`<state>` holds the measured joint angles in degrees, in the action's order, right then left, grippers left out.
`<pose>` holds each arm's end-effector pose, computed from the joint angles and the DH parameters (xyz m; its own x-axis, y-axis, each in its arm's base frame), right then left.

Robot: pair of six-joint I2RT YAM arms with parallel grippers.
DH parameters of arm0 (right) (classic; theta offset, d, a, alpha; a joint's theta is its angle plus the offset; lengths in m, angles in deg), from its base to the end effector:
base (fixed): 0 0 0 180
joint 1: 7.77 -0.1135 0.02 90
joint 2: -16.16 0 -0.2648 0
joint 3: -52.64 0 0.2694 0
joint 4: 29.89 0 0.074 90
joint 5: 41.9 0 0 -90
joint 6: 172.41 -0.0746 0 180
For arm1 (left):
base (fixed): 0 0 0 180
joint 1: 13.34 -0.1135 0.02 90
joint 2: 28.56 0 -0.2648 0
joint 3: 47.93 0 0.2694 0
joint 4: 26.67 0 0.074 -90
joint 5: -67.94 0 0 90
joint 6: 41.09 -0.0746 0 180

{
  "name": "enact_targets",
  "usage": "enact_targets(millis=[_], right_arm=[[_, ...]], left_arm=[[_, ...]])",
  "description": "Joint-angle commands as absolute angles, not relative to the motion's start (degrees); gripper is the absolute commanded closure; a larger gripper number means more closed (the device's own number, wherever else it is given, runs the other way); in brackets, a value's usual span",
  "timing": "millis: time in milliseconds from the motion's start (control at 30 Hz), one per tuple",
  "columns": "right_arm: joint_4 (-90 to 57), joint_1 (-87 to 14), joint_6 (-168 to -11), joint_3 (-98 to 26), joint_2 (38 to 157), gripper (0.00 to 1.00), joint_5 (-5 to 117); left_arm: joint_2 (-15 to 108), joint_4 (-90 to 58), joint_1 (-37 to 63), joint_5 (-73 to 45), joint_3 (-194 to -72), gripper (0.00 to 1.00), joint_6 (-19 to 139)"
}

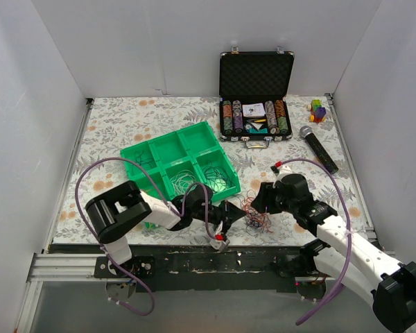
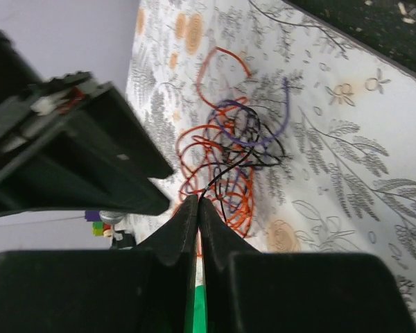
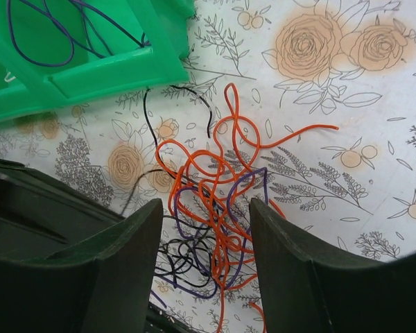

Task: Untangle the cables
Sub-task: Untie the cable.

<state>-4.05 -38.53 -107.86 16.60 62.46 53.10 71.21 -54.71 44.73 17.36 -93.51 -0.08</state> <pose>0.1874 0.1191 0.1696 -0.7021 0.0803 -0.7075 -0.2971 0.8699 0.3936 0.1400 -0.3142 0.0980 0.5693 0.1887 -0.8002 0.8039 -0.3316 0.4937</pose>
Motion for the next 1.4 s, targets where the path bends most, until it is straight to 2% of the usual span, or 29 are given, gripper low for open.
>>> enact_targets(millis=[0,200,333,667,767,933,967,1033,1167,1367], right_arm=[[-7.1,-38.3,-107.8,18.6,62.9,0.39,55.0],[-8.6,-38.3,-108.7,20.9,65.2,0.41,55.5],[-10.5,-38.4,-109.5,22.6,67.0,0.44,55.2],[-9.8,-39.3,-111.1,23.1,69.7,0.51,50.4],[-8.8,-39.9,-112.2,22.6,70.5,0.58,46.3],[-8.2,-40.1,-113.4,22.2,71.8,0.78,43.1],[-8.1,-40.2,-113.7,22.3,72.0,0.83,42.4],[-7.6,-40.3,-114.6,22.1,72.0,0.99,40.7],[-5.6,-40.3,-116.0,21.6,71.3,0.99,37.7],[-2.6,-40.5,-117.8,19.8,70.1,0.99,34.8]], left_arm=[[63.6,-55.3,44.3,17.8,-92.7,1.00,5.9],[53.3,-51.3,44.3,12.5,-93.7,1.00,19.0],[47.5,-47.8,44.3,4.9,-98.1,1.00,28.6],[40.3,-42.1,44.3,-3.1,-107.0,1.00,37.7],[39.9,-41.8,44.3,-6.3,-111.8,1.00,38.4],[39.4,-38.2,44.3,-11.6,-121.2,1.00,38.9],[39.2,-36.8,44.3,-11.8,-122.9,1.00,38.8],[38.7,-34.0,44.3,-11.3,-125.9,1.00,39.0],[38.1,-32.9,44.3,-12.0,-129.8,1.00,38.9],[41.2,-30.7,44.3,-15.9,-142.1,1.00,41.2]])
